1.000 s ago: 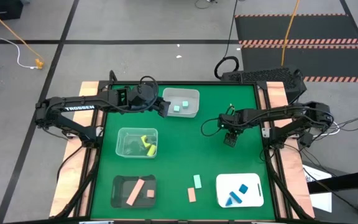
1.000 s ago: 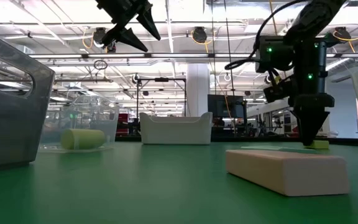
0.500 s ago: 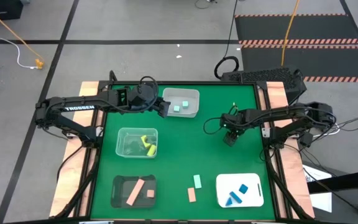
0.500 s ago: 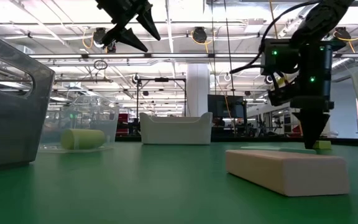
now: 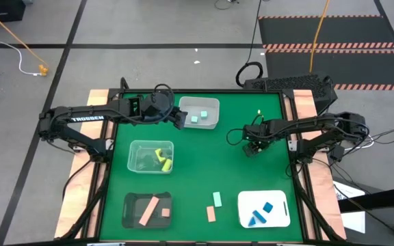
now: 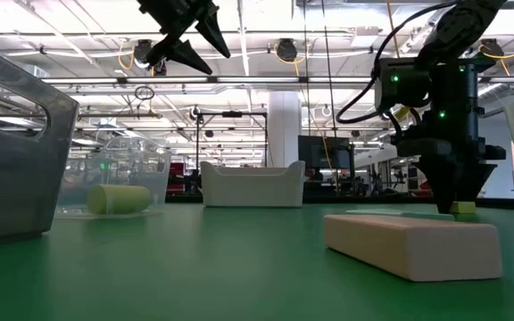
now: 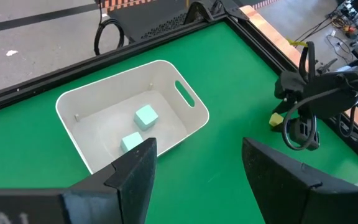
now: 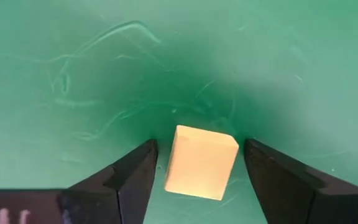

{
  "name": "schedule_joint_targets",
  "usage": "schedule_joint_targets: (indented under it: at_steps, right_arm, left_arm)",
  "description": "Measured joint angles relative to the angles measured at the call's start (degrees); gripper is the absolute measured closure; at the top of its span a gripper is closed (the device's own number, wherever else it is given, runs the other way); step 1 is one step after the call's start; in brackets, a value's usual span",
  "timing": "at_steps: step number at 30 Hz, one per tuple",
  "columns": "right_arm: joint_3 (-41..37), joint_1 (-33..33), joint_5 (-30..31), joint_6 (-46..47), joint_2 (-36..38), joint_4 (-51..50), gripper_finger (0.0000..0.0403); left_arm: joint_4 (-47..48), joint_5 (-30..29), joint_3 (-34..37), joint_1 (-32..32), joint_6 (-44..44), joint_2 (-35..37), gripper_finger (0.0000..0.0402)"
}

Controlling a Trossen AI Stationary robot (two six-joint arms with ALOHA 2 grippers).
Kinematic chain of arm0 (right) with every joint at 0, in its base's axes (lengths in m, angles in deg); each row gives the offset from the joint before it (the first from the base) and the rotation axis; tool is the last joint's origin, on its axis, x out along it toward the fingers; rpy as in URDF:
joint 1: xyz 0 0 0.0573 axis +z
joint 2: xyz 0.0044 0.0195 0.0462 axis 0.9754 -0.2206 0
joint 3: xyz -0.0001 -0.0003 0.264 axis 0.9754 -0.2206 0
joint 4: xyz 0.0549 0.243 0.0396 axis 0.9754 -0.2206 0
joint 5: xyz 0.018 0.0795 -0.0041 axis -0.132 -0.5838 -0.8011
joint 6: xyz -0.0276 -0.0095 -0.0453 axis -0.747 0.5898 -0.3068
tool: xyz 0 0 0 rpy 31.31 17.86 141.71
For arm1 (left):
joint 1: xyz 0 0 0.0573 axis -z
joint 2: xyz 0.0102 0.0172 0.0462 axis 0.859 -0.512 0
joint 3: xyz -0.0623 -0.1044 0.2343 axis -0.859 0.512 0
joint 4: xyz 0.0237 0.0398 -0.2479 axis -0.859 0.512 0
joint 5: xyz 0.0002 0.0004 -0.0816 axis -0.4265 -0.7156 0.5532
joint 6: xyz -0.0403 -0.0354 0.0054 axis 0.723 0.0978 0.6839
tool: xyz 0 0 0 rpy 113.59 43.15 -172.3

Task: Sort & place blocks by color
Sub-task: Put the yellow square block into the transparent bin

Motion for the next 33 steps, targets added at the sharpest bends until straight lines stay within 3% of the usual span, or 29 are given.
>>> schedule_joint_targets:
  at_steps: [5,12,21,26,33]
  right_arm:
    - [0.0,0.04,-0.13,1.25,-0.02,0.11,0.02]
    - [-0.02,0.04,-0.19,0.86,-0.02,0.65,0.0286]
    - [-0.21,0.04,-0.45,4.4,2.77,4.46,0.0288]
    - [0.43,0.11,-1.35,8.86,8.62,17.99,0.0288]
    - [0.36,1.1,-5.54,11.79,11.57,45.06,0.0288]
  left_arm:
    - [0.02,0.47,0.0,-0.02,-0.67,0.01,0.0167]
    - [0.02,0.85,0.0,-0.02,-0.78,0.02,0.0167]
    - [0.0,1.78,0.0,0.0,0.46,0.0,0.0167]
    - [-0.25,4.79,0.0,1.13,-4.41,0.0,0.0167]
    - [-1.01,7.62,0.0,6.34,-25.46,0.01,0.0167]
